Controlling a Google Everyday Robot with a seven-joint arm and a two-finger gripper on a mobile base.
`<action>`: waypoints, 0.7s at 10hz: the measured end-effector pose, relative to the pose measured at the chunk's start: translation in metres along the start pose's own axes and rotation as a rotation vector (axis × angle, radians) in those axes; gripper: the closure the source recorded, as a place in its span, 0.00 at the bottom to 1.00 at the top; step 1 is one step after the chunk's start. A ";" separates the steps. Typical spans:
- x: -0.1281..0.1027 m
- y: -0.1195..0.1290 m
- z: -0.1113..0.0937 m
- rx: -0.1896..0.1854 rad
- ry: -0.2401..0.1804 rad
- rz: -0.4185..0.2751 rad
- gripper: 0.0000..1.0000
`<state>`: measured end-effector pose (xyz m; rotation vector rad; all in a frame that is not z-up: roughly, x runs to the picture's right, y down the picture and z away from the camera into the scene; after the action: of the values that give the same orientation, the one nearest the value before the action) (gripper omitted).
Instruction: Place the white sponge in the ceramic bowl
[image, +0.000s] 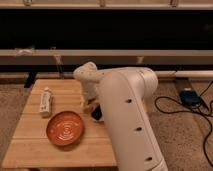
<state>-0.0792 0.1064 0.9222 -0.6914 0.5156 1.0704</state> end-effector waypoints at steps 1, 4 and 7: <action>0.004 -0.004 0.001 0.001 0.004 0.013 0.20; 0.017 -0.013 -0.004 -0.003 0.004 0.054 0.20; 0.030 -0.017 -0.011 -0.043 0.000 0.080 0.20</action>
<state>-0.0527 0.1114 0.8983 -0.7135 0.5247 1.1598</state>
